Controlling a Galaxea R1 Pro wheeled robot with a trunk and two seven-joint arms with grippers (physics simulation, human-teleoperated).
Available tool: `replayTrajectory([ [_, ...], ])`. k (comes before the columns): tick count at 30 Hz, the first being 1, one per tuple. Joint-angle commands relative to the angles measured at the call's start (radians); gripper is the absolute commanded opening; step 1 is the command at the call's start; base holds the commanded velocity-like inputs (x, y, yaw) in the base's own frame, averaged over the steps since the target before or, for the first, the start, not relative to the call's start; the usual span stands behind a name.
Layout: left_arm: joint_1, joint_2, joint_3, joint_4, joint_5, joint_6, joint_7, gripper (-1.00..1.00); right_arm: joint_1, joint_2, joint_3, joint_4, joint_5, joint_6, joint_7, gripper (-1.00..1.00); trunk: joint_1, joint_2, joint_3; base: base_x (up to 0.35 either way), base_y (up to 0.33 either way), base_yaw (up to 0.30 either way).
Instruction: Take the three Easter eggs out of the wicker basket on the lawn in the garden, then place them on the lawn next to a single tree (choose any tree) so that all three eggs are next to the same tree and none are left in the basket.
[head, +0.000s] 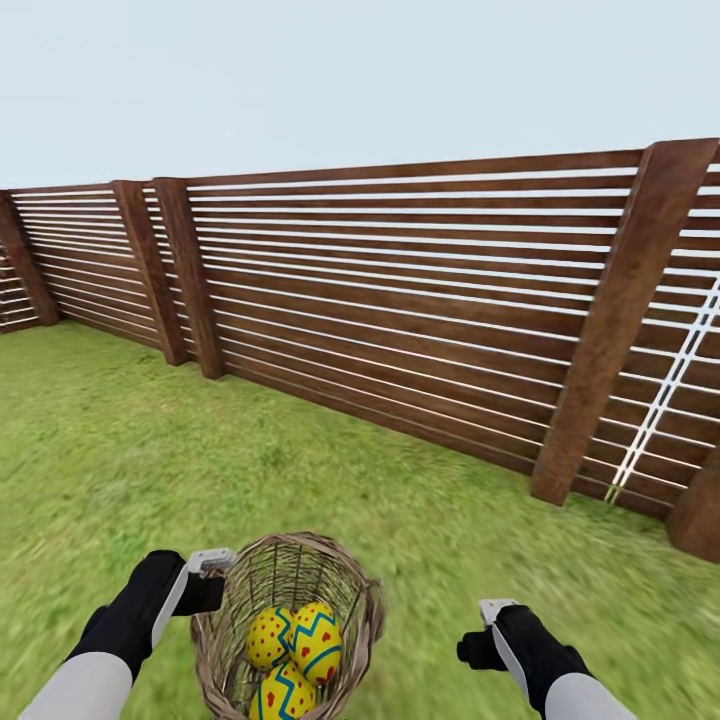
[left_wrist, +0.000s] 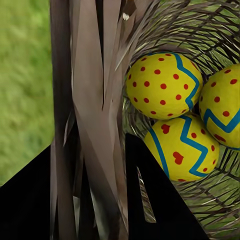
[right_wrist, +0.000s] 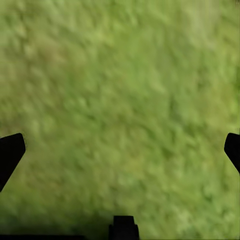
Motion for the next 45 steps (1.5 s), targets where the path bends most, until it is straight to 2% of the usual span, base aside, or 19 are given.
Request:
replayTrajectory([
  [1,-0.001,0.000,0.003,-0.001,0.001,0.004,-0.008,-1.00,-0.001,0.001,-0.008,-0.003,0.010,0.005,0.008,1.00,0.000,-0.001,-0.002,0.000,0.000,0.289],
  [30,-0.001,0.000,0.003,-0.001,0.001,0.004,-0.008,-1.00,-0.001,0.001,-0.008,-0.003,0.009,0.007,0.009,1.00,0.000,-0.001,-0.026,0.000,0.000,0.273],
  [39,-0.001,0.000,0.003,-0.001,0.001,0.004,-0.008,-1.00,0.000,0.001,-0.008,-0.003,0.009,0.005,0.009,1.00,0.000,-0.001,-0.037,0.000,0.000,0.215],
  [45,-0.001,0.000,0.003,-0.001,0.001,0.004,-0.008,-1.00,-0.001,0.001,-0.008,-0.003,0.010,0.005,0.009,1.00,0.000,-0.001,-0.041,0.000,0.000,0.027],
])
